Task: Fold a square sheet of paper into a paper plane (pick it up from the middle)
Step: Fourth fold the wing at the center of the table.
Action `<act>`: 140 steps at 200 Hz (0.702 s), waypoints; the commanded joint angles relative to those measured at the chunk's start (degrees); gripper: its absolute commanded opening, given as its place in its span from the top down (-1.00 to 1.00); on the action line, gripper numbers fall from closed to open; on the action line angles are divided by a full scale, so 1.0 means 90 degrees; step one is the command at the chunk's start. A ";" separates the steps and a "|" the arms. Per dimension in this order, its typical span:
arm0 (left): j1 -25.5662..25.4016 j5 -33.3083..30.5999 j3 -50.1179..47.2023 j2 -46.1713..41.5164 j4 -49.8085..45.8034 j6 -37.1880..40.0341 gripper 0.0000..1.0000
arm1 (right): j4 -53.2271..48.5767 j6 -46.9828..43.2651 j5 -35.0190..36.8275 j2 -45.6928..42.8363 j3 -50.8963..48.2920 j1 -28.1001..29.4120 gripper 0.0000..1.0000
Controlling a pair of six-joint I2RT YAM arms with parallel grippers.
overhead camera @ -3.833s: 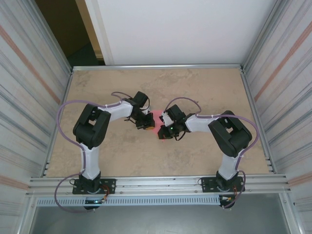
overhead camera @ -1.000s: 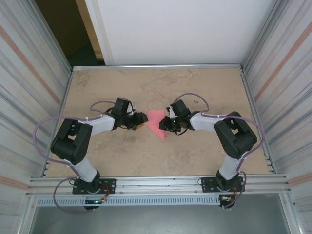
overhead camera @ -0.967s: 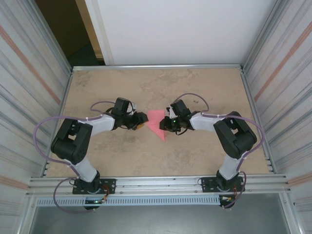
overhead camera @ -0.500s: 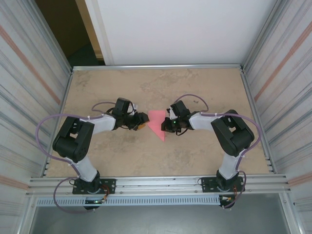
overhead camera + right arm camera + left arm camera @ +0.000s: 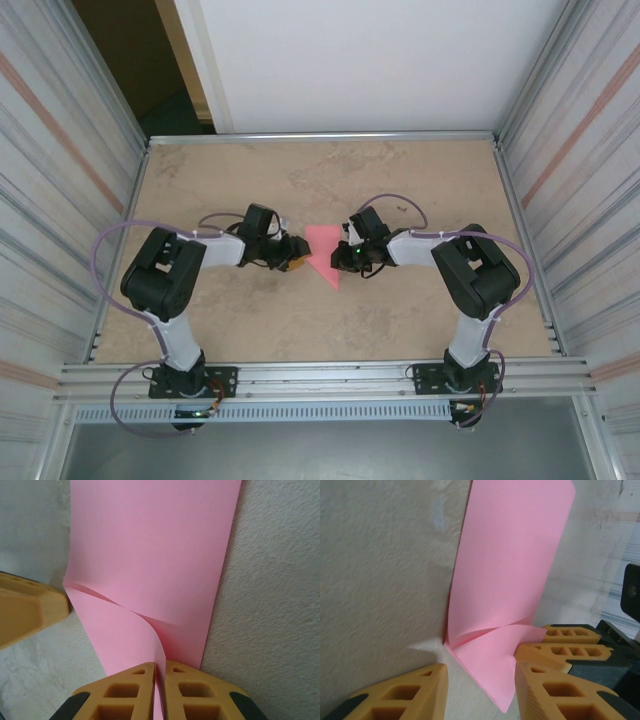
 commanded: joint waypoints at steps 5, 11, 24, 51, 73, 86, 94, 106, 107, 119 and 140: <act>-0.0039 0.0124 0.0203 0.0104 -0.0100 0.0067 0.30 | -0.0131 -0.0177 0.0206 0.0168 0.0024 -0.0030 0.71; -0.0044 0.0113 0.0221 0.0123 -0.0114 0.0072 0.31 | -0.0126 -0.0177 0.0210 0.0172 0.0015 -0.0031 0.70; -0.0047 0.0098 0.0266 0.0163 -0.0193 0.0103 0.35 | -0.0122 -0.0180 0.0216 0.0186 0.0005 -0.0025 0.69; -0.0042 0.0017 0.0328 0.0198 -0.0355 0.0118 0.35 | -0.0104 -0.0186 0.0201 0.0206 0.0000 -0.0030 0.69; -0.0046 -0.0230 0.0369 0.0145 -0.0650 0.0174 0.32 | -0.0097 -0.0186 0.0198 0.0226 -0.0002 -0.0030 0.70; -0.0043 -0.0321 0.0378 0.0121 -0.0756 0.0199 0.32 | -0.0095 -0.0186 0.0200 0.0225 -0.0004 -0.0033 0.70; -0.0042 -0.0302 0.0389 0.0142 -0.0752 0.0199 0.32 | -0.0092 -0.0186 0.0205 0.0216 -0.0004 -0.0035 0.70; -0.0065 -0.0187 0.0441 0.0210 -0.0688 0.0194 0.32 | -0.0092 -0.0186 0.0198 0.0225 -0.0004 -0.0030 0.70; -0.0061 -0.0173 0.0444 0.0214 -0.0680 0.0191 0.32 | -0.0092 -0.0186 0.0194 0.0225 -0.0004 -0.0030 0.70; -0.0095 -0.0086 0.0519 0.0292 -0.0635 0.0189 0.34 | -0.0087 -0.0186 0.0193 0.0240 0.0003 -0.0032 0.70; -0.0125 0.0007 0.0663 0.0363 -0.0598 0.0209 0.38 | -0.0080 -0.0186 0.0181 0.0241 -0.0004 -0.0031 0.70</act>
